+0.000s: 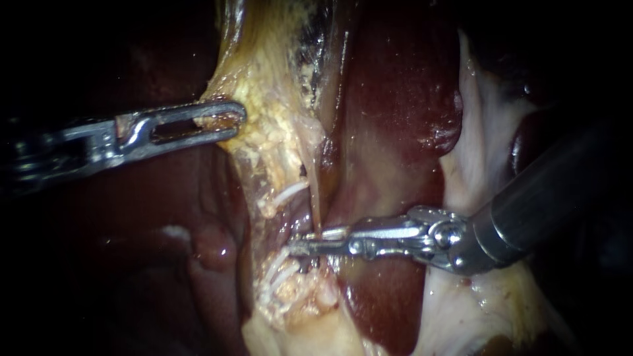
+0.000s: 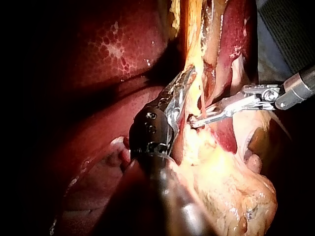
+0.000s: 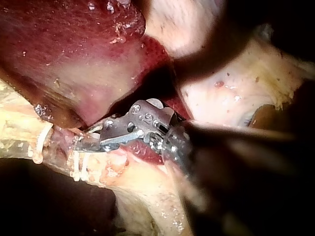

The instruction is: Going back first clip right tube

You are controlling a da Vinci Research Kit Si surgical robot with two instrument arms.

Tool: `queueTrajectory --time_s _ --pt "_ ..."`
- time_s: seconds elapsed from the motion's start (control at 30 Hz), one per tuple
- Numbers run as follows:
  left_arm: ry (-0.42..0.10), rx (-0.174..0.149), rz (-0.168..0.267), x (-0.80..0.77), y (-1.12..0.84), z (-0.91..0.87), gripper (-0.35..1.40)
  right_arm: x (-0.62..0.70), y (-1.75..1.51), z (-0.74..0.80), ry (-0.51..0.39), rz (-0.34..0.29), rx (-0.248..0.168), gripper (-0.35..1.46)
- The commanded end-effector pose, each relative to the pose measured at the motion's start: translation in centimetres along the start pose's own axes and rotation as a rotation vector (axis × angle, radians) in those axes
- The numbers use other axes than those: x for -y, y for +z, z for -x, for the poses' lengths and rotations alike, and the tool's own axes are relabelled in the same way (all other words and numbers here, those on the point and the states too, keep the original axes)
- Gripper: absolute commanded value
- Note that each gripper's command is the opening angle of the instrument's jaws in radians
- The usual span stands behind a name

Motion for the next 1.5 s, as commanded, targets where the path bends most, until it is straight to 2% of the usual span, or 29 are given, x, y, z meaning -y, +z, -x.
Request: queueTrajectory --time_s 0.03,0.17,0.23,0.27,0.3,0.4,0.57,0.8,0.9,1.13,1.3,1.5 --pt "0.0 0.0 -0.001 0.0 0.0 0.0 -0.35 0.0 0.0 0.0 -0.001 0.0 0.0 -0.35" --pt "0.0 0.0 -0.001 0.0 -0.01 0.0 -0.35 0.01 -0.02 0.01 -0.001 -0.001 0.001 -0.35" --pt "0.0 0.0 -0.001 0.0 -0.01 0.0 -0.35 0.02 -0.02 0.0 -0.013 -0.002 0.002 0.04" --pt "0.0 0.0 -0.001 -0.01 -0.01 0.0 -0.35 0.02 -0.03 0.0 -0.042 0.002 0.002 0.31" --pt "0.0 0.0 -0.001 -0.01 -0.01 0.0 -0.35 0.03 -0.04 -0.01 -0.065 0.005 0.002 0.41" --pt "0.0 0.0 -0.001 -0.01 -0.02 0.0 -0.35 0.08 -0.08 -0.04 -0.156 0.002 0.004 0.52" --pt "0.001 0.001 0.0 -0.03 -0.04 0.0 -0.35 0.19 -0.18 -0.05 -0.343 -0.007 0.01 0.58" --pt "0.002 0.005 0.006 -0.06 -0.06 -0.02 -0.35 0.31 -0.35 0.02 -0.665 -0.017 0.014 0.59" --pt "0.002 0.006 0.007 -0.07 -0.07 -0.04 -0.35 0.34 -0.48 0.02 -0.758 -0.019 0.014 0.6" --pt "0.008 0.011 0.009 -0.09 -0.09 -0.04 -0.35 0.38 -0.88 -0.11 -0.894 -0.02 0.017 0.6" --pt "0.009 0.011 0.009 -0.12 -0.09 -0.05 -0.35 0.52 -1.12 -0.23 -0.921 -0.035 -0.012 0.6" --pt "0.009 0.011 0.009 -0.13 -0.09 -0.05 -0.35 0.67 -1.26 -0.36 -0.919 -0.052 -0.048 0.6"
